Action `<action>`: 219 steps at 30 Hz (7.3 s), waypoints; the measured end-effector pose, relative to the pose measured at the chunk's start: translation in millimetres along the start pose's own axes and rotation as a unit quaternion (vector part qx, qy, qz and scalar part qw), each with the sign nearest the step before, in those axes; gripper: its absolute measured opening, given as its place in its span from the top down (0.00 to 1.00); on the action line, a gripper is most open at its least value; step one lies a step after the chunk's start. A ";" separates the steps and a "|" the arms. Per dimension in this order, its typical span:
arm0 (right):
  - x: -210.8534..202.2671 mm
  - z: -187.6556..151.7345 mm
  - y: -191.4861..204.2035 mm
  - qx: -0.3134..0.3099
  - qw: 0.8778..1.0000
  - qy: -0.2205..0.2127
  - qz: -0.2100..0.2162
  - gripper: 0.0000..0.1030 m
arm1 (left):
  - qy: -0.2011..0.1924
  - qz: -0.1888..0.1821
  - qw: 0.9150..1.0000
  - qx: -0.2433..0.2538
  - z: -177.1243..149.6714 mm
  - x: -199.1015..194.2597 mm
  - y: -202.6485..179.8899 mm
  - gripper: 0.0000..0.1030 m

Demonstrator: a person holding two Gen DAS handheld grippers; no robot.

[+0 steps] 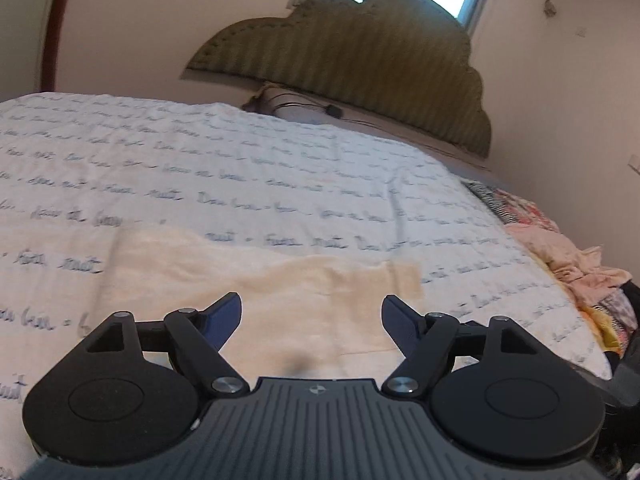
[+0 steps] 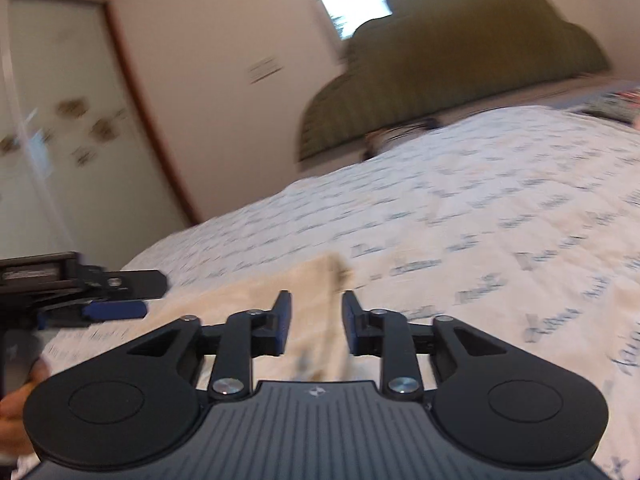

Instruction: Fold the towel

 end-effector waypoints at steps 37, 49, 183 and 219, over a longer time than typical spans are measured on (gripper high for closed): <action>9.9 -54.6 51.7 -0.141 0.983 0.106 0.046 0.48 | 0.033 0.064 0.987 0.143 -59.6 -5.7 30.3 0.16; 5.2 -58.8 52.1 -0.139 0.986 0.083 0.038 0.44 | 0.020 0.080 0.985 0.150 -61.1 -9.0 32.3 0.08; 125.0 -15.0 30.6 0.376 0.914 0.046 0.146 0.82 | -0.045 0.273 0.940 0.202 -23.7 -53.4 144.3 0.00; 139.1 -14.0 89.4 -0.138 0.984 0.095 0.054 0.80 | 0.017 0.115 0.990 0.085 7.6 49.4 128.2 0.01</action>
Point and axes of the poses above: each gripper's, at about its wrist camera, not at the fingertips, and x roughly the way its jaws point, y to its left, z to its top, the point moved 6 cm from there along x, roughly the way its jaws point, and after that the axes turned 15 degrees about -y, right-handed, at the moved point
